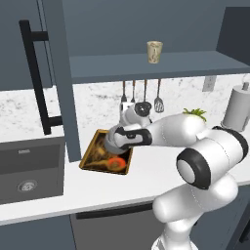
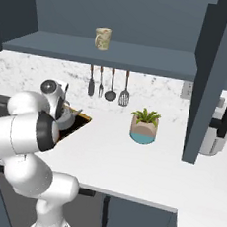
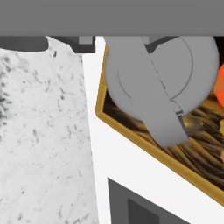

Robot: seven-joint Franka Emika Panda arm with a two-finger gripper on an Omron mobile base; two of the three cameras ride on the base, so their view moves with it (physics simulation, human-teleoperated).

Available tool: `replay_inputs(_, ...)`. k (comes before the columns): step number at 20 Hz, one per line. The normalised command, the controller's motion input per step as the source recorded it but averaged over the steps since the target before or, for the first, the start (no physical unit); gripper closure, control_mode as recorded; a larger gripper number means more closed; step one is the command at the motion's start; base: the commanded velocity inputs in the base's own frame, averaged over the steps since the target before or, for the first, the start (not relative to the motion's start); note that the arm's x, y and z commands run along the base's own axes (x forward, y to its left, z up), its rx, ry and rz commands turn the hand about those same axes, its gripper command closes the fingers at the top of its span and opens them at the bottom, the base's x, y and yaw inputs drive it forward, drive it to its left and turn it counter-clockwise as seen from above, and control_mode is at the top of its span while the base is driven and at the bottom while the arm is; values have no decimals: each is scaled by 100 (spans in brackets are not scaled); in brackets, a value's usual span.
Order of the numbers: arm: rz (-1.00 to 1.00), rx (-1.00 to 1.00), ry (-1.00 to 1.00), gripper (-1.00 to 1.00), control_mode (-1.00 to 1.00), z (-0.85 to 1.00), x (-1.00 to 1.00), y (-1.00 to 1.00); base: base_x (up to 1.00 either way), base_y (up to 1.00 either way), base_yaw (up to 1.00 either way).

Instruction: Pick the kettle from the counter and place it on the tray. Then pick the mug from the cabinet and place it on the tray. Then close the cabinet doors.

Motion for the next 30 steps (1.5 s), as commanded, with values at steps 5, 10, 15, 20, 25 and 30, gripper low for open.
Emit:
replay_inputs(5, 1, 0, 0, 100, -100, -3, 22, 6, 0, 0, 0)
replay_inputs(10, 3, -1, 0, 100, -100, -9, 20, 4, 0, 0, 0)
replay_inputs(15, 0, 0, -5, 100, -100, -1, 26, 0, 0, 0, 0)
replay_inputs(20, 0, -2, -2, 100, -100, -7, 13, 0, 0, 0, 0)
replay_inputs(25, 0, -9, 0, -100, -100, -15, 1, 6, 0, 0, 0)
replay_inputs(30, 0, -7, -3, -100, -100, -13, 0, 5, 0, 0, 0)
